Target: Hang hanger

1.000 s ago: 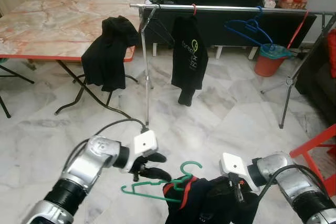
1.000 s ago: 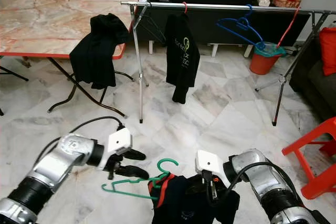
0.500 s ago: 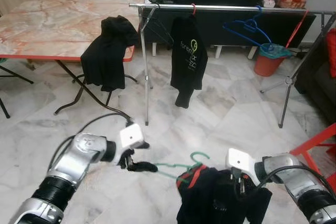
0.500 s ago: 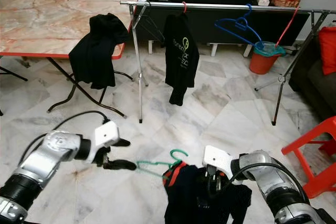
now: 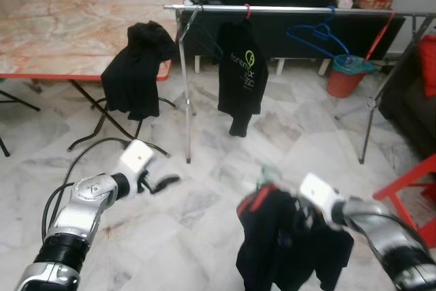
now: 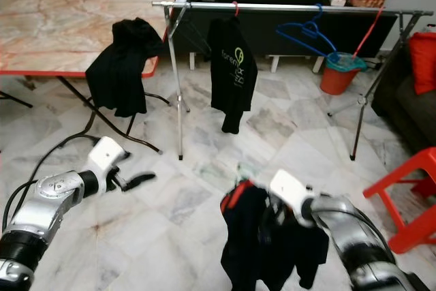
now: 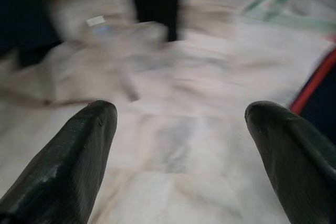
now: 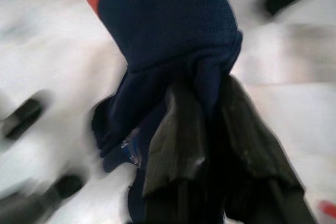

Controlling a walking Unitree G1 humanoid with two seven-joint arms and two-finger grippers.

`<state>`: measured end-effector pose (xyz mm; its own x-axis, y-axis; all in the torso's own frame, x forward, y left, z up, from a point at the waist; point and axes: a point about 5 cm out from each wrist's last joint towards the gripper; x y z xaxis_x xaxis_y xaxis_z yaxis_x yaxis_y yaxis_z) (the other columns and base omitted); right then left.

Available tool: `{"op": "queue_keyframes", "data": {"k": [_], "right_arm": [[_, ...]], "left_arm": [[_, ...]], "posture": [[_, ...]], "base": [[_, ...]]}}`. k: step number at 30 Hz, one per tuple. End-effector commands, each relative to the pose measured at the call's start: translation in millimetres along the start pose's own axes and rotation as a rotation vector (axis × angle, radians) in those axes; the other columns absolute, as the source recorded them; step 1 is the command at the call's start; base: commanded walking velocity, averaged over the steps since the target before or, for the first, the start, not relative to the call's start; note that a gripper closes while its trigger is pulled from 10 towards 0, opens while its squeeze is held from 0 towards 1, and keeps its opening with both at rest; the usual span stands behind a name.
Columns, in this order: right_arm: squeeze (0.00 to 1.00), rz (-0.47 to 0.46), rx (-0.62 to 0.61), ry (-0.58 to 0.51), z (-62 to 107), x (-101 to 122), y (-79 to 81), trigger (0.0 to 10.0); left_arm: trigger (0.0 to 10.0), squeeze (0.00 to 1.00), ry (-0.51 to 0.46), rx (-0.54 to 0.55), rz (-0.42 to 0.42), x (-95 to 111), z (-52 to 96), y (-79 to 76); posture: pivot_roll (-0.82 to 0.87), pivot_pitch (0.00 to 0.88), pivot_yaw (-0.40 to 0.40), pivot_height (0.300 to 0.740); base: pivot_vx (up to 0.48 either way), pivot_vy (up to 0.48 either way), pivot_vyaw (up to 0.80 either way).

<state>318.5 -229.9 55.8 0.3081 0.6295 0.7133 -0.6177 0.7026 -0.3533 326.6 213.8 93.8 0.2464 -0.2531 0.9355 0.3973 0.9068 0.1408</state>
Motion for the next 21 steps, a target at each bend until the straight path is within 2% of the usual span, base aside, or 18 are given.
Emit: {"op": "queue_keyframes", "data": {"k": [1,2,3,5,8,11,13,16,18,19,21], "right_arm": [[0.00,-0.028,-0.126,-0.028,1.8,13.7,-18.6,10.0],[0.00,-0.026,-0.138,-0.032,1.1,16.3,-19.6,10.0],[0.00,-0.013,-0.152,-0.045,-0.6,23.1,-21.4,10.0],[0.00,0.006,-0.155,-0.062,-1.9,29.5,-22.7,10.0],[0.00,0.019,-0.132,-0.101,-4.4,40.8,-22.7,10.0],[0.00,0.063,-0.064,-0.161,-7.7,53.6,-16.7,10.0],[0.00,0.101,0.025,-0.220,-7.7,65.1,-12.2,10.0],[0.00,0.114,0.039,-0.235,-6.9,68.0,-12.5,10.0],[0.00,0.114,0.036,-0.252,-5.3,74.0,-18.1,10.0],[0.00,0.114,0.036,-0.252,-5.3,74.0,-18.1,10.0],[0.00,0.134,0.068,-0.270,-3.7,78.8,-19.5,10.0]], "left_arm": [[10.0,0.00,-0.015,0.142,0.068,-0.7,0.8,12.0],[10.0,0.00,-0.019,0.173,0.080,-2.0,1.2,13.5],[10.0,0.00,-0.009,0.248,0.122,-8.5,2.7,17.2],[10.0,0.00,0.005,0.306,0.151,-15.9,4.9,19.7],[10.0,0.00,0.037,0.327,0.193,-28.1,4.4,15.3],[10.0,0.00,0.069,0.289,0.237,-37.4,-0.8,3.4],[10.0,0.00,0.077,0.166,0.276,-41.4,-7.5,-15.8],[10.0,0.00,0.074,0.135,0.294,-42.0,-9.0,-20.7],[10.0,0.00,0.076,0.092,0.347,-46.7,-10.1,-26.7],[10.0,0.00,0.076,0.092,0.347,-46.7,-10.1,-26.7],[10.0,0.00,0.062,0.048,0.412,-52.5,-8.0,-30.4]], "posture": [[-0.10,0.000,-0.021,0.740],[-0.10,0.000,-0.021,0.740],[-0.10,0.000,-0.024,0.740],[-0.09,0.000,-0.028,0.740],[-0.09,0.000,-0.032,0.740],[-0.09,0.000,-0.035,0.740],[-0.09,0.000,-0.036,0.740],[-0.09,0.000,-0.036,0.740],[-0.09,0.000,-0.035,0.740],[-0.09,0.000,-0.035,0.740],[-0.09,0.000,-0.038,0.740]], "base": [[0.000,0.000,0.00],[0.000,0.000,0.00],[0.000,0.000,0.00],[0.000,0.000,0.00],[0.000,0.000,0.00],[0.000,0.000,0.00],[0.000,0.000,0.00],[0.000,0.000,0.00],[0.000,0.000,0.00],[0.000,0.000,0.00],[0.000,0.000,0.00]]}}
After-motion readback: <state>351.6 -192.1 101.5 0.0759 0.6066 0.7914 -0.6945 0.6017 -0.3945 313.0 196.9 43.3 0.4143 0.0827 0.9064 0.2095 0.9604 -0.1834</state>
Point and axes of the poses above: a point about 5 cm out from each wrist's last joint towards the gripper, its own z axis pointing back from the gripper into the wrist, its own x axis along the axis of the wrist's last joint, y = z × x, and after that the axes turned 3 degrees about z, right-handed
